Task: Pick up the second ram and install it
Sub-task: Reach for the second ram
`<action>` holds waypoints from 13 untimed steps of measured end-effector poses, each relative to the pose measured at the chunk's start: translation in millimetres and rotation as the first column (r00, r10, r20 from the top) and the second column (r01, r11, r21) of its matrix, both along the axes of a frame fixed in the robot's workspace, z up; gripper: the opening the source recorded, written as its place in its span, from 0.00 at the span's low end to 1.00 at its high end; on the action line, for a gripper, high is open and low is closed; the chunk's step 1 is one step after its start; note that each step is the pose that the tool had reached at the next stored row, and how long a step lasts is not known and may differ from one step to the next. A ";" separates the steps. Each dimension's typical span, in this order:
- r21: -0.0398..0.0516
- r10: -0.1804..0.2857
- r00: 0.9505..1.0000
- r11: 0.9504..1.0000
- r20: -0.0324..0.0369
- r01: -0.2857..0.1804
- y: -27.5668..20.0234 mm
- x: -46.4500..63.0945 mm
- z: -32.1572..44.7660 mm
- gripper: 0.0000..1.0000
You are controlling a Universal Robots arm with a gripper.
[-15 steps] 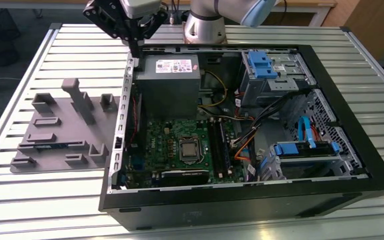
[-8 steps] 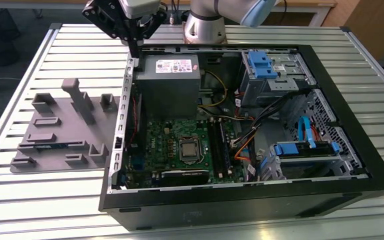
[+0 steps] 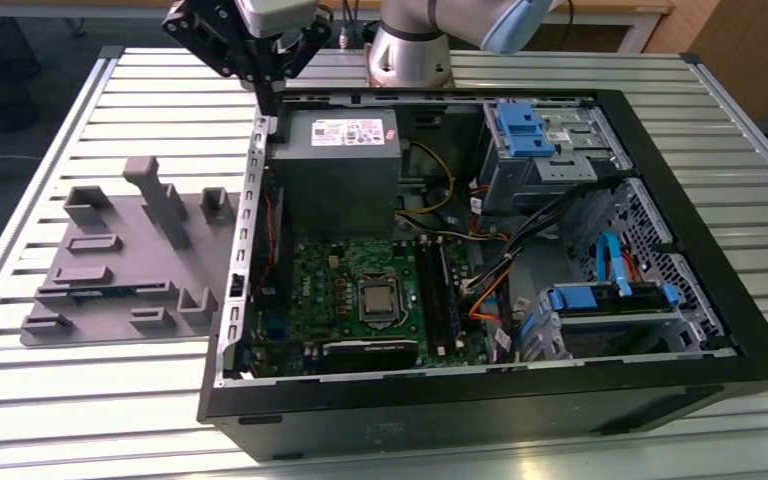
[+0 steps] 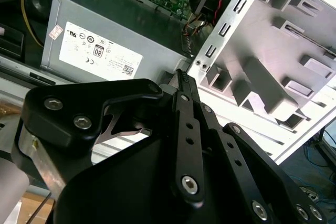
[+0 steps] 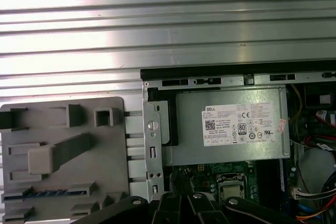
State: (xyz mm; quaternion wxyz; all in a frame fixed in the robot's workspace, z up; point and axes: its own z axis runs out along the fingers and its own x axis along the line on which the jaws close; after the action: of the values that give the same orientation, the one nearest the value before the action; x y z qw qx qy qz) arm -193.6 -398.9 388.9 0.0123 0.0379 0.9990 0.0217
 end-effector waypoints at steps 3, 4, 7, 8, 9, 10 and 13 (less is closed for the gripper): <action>0.000 0.000 1.000 1.000 0.000 0.000 0.0 -0.6 0.0 0.11; 0.000 0.000 1.000 1.000 0.000 0.000 0.0 -0.9 -0.1 0.11; 0.000 0.000 1.000 1.000 0.000 0.000 0.0 -1.5 -0.1 0.11; 0.000 0.000 1.000 1.000 0.000 0.000 0.0 -1.7 -0.1 0.11; 0.000 0.000 1.000 1.000 0.000 0.000 0.0 -1.9 -0.1 0.11; 0.000 0.000 1.000 1.000 0.000 0.000 0.0 -2.2 -0.1 0.11; 0.000 0.000 1.000 1.000 0.000 0.000 0.0 -2.9 -0.2 0.11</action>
State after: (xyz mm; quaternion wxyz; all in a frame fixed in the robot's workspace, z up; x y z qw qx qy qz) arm -196.5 -398.9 388.8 0.0123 0.0379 0.9990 0.0217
